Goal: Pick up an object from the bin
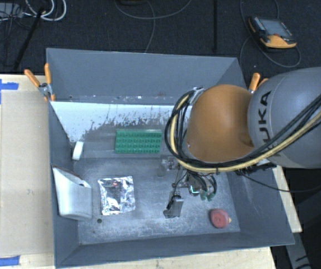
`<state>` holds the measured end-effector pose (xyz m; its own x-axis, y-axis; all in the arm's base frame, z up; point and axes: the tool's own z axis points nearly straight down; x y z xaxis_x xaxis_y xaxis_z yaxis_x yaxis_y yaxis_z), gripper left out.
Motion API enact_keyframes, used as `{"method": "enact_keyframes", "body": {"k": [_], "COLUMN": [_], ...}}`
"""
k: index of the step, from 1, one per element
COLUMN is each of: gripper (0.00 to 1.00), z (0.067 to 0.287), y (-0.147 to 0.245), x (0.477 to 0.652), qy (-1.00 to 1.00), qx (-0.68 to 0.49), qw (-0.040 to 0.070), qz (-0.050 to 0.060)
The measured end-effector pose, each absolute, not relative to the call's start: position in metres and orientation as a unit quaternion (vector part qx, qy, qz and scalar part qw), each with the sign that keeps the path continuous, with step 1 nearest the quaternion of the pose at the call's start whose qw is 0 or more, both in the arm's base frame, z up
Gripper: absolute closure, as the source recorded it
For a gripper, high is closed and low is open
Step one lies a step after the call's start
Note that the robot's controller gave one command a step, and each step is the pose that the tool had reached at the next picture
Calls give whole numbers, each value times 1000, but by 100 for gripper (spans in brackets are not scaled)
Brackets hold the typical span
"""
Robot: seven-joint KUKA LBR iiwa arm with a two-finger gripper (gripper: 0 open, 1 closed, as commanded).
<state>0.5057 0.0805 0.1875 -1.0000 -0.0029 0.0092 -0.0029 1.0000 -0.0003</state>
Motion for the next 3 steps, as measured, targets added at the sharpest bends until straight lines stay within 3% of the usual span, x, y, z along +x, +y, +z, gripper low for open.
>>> {"method": "enact_keyframes", "body": {"k": [1, 2, 3], "gripper": [0, 0, 100], "z": [65, 70, 70], "y": [135, 173, 172], "x": [565, 567, 568], "qy": [-999, -977, -978], "qx": [32, 213, 210], "qw": [2, -1, 0], "qz": [0, 0, -1]}}
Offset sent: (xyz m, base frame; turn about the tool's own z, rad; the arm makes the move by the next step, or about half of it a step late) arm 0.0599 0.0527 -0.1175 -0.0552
